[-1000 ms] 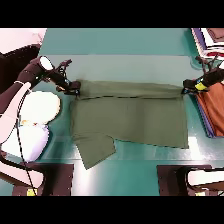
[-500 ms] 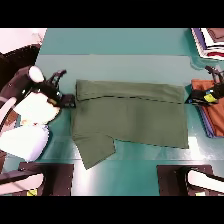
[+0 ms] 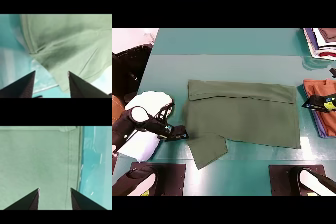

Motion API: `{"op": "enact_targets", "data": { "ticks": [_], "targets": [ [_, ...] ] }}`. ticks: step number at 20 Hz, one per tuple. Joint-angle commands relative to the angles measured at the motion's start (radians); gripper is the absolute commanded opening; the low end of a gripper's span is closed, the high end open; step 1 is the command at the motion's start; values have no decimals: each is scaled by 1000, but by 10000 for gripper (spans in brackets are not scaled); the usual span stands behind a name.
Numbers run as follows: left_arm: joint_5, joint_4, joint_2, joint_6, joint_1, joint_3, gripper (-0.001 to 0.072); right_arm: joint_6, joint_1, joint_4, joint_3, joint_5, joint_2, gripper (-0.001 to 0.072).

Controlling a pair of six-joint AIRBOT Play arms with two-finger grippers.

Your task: Fold the shirts.

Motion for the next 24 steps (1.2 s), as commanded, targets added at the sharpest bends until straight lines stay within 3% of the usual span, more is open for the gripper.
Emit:
{"op": "enact_targets", "data": {
  "ticks": [1,10,11,12,17,19,24],
  "targets": [
    [57,-56,33,1,0,-82,482,0,0,23,-7,-5,16,436],
    [159,-221,27,105,0,-160,457,0,-1,23,-7,2,16,436],
    [157,-228,27,107,0,-160,128,0,-1,22,-7,17,16,436],
    [154,-233,27,132,0,-157,24,-9,-8,18,-7,34,16,436],
    [101,-193,66,150,0,-81,23,-13,-175,-23,-146,154,47,444],
    [108,-184,71,150,0,-63,23,-13,-261,-52,-277,153,63,510],
    [108,-179,71,151,0,-61,24,-6,-327,-47,-469,113,-2,513]
  ]
}}
